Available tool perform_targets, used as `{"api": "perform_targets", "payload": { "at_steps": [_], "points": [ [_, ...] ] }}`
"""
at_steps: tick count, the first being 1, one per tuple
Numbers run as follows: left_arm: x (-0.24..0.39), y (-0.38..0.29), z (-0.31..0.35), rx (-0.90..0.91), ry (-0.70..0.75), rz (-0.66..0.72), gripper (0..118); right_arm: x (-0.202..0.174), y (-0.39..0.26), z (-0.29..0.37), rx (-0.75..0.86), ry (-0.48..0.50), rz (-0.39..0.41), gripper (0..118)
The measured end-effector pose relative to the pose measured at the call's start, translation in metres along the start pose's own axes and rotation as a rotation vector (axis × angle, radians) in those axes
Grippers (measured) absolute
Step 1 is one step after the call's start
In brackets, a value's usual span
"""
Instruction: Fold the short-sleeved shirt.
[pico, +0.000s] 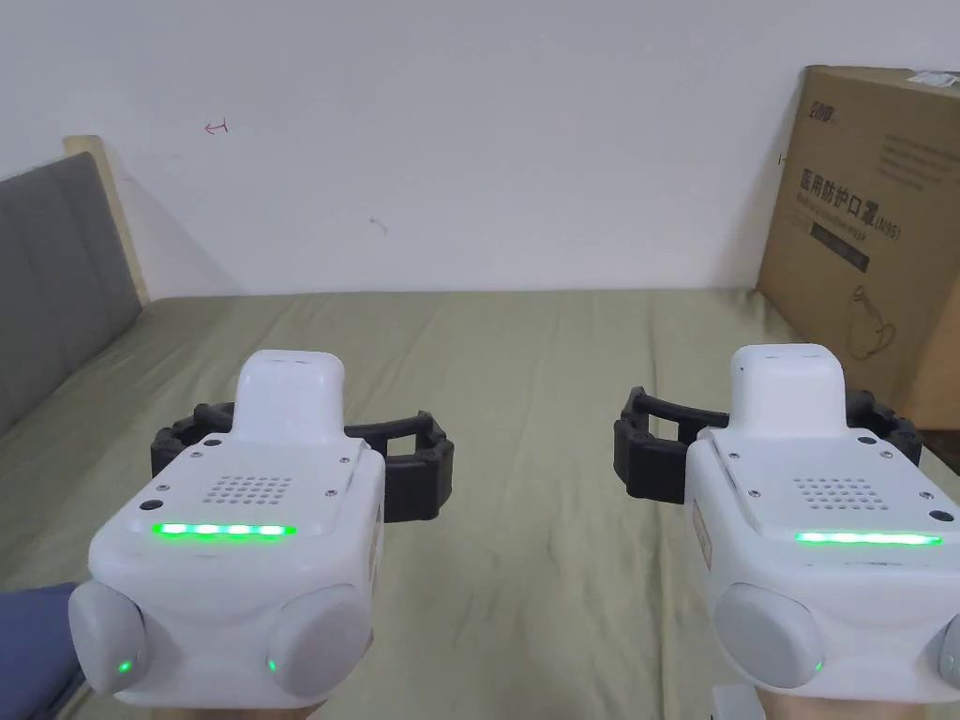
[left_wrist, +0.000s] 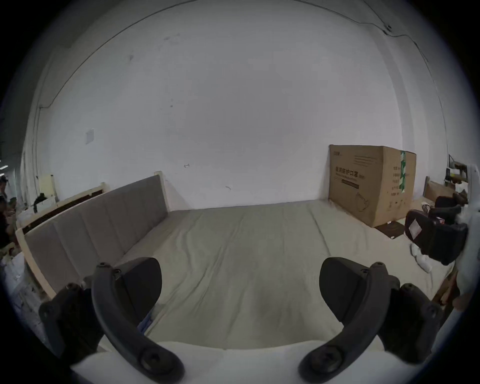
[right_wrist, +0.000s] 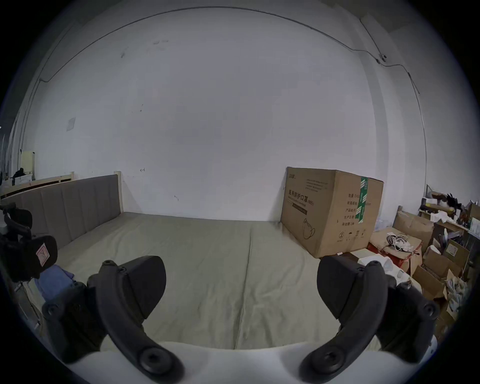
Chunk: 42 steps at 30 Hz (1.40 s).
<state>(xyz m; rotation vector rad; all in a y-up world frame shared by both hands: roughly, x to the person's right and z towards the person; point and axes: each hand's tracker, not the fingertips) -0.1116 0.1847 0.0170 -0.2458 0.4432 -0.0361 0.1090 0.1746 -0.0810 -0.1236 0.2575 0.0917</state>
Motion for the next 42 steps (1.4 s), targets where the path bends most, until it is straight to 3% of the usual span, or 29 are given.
{"api": "perform_targets", "payload": {
  "at_steps": [4,10,15,22,28,33,42],
  "points": [
    [0.005,0.003,0.002,0.009,0.078,-0.027,118,0.000,-0.002,-0.001,-0.018,0.009,-0.007,115],
    [-0.007,0.011,0.000,-0.079,0.000,0.052,118,0.002,-0.003,-0.002,-0.033,0.047,-0.024,115],
    [-0.003,0.007,-0.002,-0.057,0.051,-0.017,118,0.000,-0.006,-0.004,-0.048,0.037,-0.019,115],
    [-0.008,0.010,-0.006,-0.108,-0.035,0.041,118,-0.003,-0.007,-0.006,-0.065,0.033,-0.010,115],
    [-0.001,0.011,-0.009,-0.128,0.029,-0.009,118,-0.002,-0.007,-0.008,-0.074,0.030,-0.008,115],
    [-0.003,0.010,-0.010,-0.149,0.002,0.018,118,-0.001,-0.009,-0.009,-0.087,0.032,-0.008,115],
    [-0.003,0.005,-0.002,-0.054,-0.002,-0.022,118,0.000,-0.010,-0.010,-0.093,0.026,-0.004,115]
  ]
}}
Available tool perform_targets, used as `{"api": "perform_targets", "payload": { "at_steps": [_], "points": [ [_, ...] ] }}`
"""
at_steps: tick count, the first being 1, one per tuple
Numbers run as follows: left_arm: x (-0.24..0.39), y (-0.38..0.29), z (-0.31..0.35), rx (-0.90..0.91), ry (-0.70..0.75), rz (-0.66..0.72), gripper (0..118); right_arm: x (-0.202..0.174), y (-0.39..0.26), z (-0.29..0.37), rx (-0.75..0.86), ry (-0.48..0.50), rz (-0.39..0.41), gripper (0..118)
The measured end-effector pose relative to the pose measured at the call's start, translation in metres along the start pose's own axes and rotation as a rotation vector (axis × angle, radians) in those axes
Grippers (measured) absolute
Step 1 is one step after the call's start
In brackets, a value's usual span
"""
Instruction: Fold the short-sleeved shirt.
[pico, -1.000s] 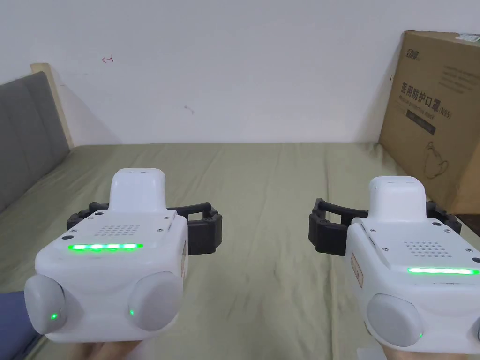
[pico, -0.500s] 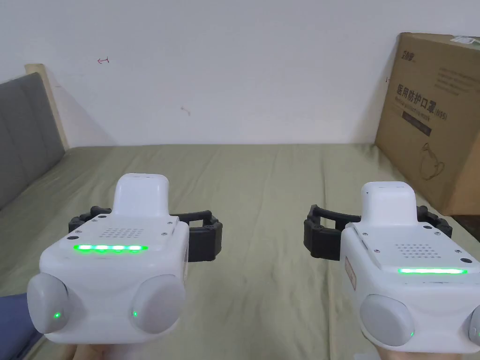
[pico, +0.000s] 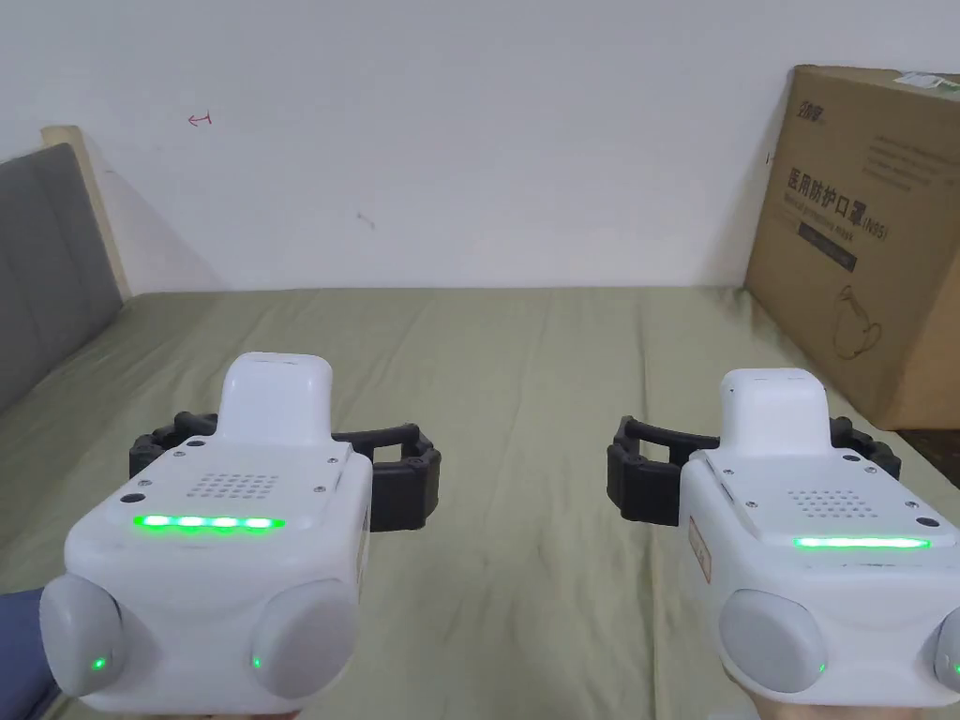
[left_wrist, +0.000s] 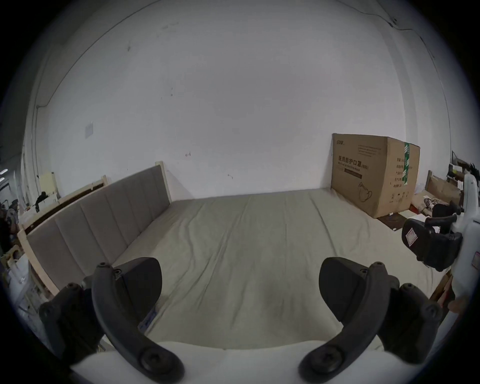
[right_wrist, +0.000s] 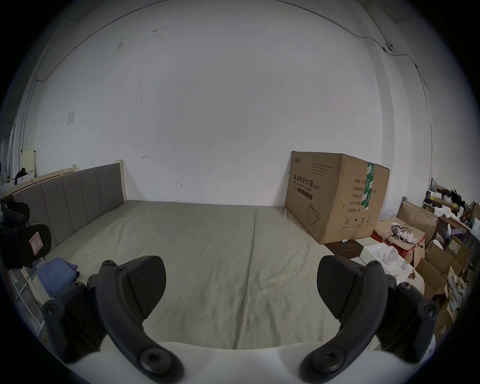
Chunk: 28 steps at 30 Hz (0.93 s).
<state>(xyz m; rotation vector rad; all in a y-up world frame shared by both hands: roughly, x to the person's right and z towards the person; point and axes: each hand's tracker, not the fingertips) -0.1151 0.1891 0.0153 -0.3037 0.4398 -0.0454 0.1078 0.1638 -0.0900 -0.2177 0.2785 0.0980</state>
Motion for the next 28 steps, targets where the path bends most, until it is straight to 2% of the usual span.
{"api": "perform_targets", "payload": {
  "at_steps": [28],
  "points": [
    [-0.0004,-0.0017,-0.0034,0.025,0.006,0.010,118,0.0004,-0.0068,-0.0041,-0.021,-0.004,-0.004,115]
  ]
}}
